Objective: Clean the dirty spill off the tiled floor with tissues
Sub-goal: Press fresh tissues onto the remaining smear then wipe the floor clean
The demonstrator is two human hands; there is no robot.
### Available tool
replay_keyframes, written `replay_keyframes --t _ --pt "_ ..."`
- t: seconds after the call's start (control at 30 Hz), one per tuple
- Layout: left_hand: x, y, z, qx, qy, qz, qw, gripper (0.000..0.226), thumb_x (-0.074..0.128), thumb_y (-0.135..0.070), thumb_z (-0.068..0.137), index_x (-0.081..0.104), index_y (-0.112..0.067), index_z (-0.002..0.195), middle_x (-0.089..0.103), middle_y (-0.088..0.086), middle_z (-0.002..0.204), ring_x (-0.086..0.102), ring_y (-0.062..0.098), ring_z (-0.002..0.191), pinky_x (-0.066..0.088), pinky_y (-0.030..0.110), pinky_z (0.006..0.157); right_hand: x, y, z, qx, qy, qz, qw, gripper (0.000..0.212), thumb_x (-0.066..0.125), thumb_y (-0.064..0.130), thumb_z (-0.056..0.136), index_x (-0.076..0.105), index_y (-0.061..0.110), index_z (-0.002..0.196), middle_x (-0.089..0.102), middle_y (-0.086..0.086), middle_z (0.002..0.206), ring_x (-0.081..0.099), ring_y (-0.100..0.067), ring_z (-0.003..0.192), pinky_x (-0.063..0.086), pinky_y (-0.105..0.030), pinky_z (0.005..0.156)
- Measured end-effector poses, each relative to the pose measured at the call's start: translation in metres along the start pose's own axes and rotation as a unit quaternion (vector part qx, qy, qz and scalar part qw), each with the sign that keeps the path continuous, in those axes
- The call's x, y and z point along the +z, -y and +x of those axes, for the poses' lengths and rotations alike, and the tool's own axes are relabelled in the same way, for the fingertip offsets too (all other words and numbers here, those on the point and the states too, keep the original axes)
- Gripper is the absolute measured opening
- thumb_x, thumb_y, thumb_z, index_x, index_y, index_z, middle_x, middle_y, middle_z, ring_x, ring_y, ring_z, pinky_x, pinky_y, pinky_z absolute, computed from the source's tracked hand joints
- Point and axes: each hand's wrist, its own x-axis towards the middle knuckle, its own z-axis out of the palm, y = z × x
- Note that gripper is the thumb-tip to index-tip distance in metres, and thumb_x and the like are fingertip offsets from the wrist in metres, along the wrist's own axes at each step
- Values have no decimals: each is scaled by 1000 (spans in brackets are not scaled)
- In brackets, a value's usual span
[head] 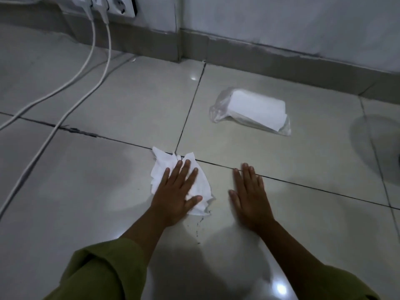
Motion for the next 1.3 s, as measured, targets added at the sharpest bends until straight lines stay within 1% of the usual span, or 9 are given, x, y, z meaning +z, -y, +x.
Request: replay_keyframes --t 0.1,0.23,0.4,0.67,0.77,0.93,1.07,1.23,1.3 --pt "1 -2 1 -30 -15 -14 999 65 15 -54 92 11 -20 148 2 4 158 -5 18 145 1 40 115 1 -2 -1 -6 0 -2 1000 70 1 56 92 14 15 148 2 -10 156 -2 -22 144 -3 -36 116" --pt "5 -2 1 -66 -26 -30 997 62 4 -48 94 10 -16 147 8 4 157 3 19 145 11 40 115 -1 -4 -2 -14 2 5 1000 68 3 54 94 15 14 148 5 -10 156 0 -21 144 -7 -31 115" --pt "6 4 -10 -104 -53 -64 991 60 13 -43 93 9 -14 145 7 3 156 4 17 144 6 35 117 1 -7 -2 -21 1 7 1000 71 1 58 91 6 16 148 -6 -6 156 -9 -18 143 -17 -26 113" --pt "14 -30 -15 -129 -55 -67 988 67 6 -52 90 7 -16 146 2 7 156 -3 21 144 -4 35 115 -8 -8 -1 -12 29 88 996 73 4 56 86 7 19 149 -8 -3 158 -14 -11 142 -11 -28 114" --pt "17 -41 -14 -126 -46 -64 989 71 2 -53 89 10 -13 147 1 8 156 -5 23 144 -7 33 115 -12 -7 0 -10 42 98 994 67 13 50 90 7 19 149 -7 -2 158 -12 -12 144 -12 -27 113" --pt "27 -71 -20 -83 -36 -94 992 64 12 -46 93 14 -8 145 9 10 155 4 26 144 1 38 115 -18 -7 -1 -4 58 128 990 61 18 46 96 6 19 149 -8 -2 158 -11 -11 144 -11 -27 113" --pt "33 -82 -35 -51 -22 -91 994 66 2 -45 95 19 -8 146 13 10 155 7 24 144 4 37 115 -26 -8 -1 4 78 155 985 57 25 40 99 5 20 148 -5 -1 158 -9 -12 144 -9 -28 114" --pt "32 -86 -50 -28 -18 -95 995 54 23 -32 96 29 -3 142 25 14 152 10 21 142 2 30 115 -36 -8 -7 3 92 193 977 58 28 42 99 6 20 148 3 -1 159 -1 -13 145 0 -30 116" --pt "32 -87 -56 -10 -19 -102 995 54 23 -31 96 28 -3 142 25 14 151 9 19 141 2 29 114 -39 -8 -12 6 95 203 974 58 29 42 99 7 21 148 6 -1 158 1 -14 145 2 -31 117"
